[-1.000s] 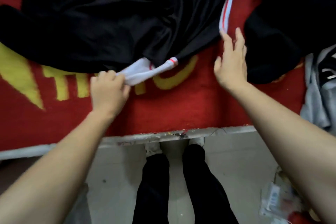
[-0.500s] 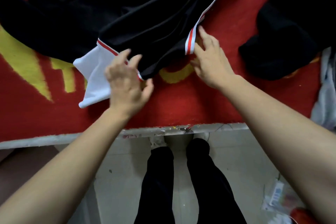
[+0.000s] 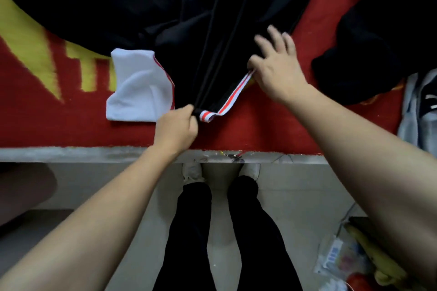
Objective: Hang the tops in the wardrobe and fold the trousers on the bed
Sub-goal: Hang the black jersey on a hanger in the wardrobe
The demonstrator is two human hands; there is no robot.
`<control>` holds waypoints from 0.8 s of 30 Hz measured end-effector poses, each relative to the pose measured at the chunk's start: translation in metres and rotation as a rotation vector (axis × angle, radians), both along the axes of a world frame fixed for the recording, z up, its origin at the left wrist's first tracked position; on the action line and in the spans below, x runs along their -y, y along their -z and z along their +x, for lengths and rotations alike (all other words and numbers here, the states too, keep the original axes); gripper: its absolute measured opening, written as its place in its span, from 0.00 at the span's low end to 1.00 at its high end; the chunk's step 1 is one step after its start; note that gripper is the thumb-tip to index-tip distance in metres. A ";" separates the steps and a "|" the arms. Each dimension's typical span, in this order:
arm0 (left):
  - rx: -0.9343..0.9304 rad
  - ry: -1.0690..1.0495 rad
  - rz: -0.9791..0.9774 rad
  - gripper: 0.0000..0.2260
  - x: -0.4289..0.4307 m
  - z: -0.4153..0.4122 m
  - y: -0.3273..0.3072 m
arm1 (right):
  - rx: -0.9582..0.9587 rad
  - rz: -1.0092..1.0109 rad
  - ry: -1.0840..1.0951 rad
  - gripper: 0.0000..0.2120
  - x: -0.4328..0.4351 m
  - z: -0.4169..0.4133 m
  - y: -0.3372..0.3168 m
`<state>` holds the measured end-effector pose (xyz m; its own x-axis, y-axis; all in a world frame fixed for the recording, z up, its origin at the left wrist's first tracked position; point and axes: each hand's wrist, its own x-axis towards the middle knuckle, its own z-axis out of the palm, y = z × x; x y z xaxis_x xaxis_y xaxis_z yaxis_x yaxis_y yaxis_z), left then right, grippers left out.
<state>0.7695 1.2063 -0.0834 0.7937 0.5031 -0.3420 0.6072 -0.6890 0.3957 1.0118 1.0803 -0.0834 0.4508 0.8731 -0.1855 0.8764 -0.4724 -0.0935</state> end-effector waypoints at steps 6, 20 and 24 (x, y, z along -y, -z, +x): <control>-0.060 -0.415 -0.117 0.14 -0.006 -0.071 -0.033 | -0.155 -0.045 -0.021 0.12 0.014 -0.070 -0.031; 0.797 -0.639 -0.134 0.07 -0.077 -0.071 -0.397 | 0.148 0.413 0.090 0.10 -0.050 -0.030 -0.401; 1.037 -0.714 -0.002 0.11 -0.067 -0.114 -0.504 | -0.082 0.563 0.156 0.14 -0.075 -0.057 -0.496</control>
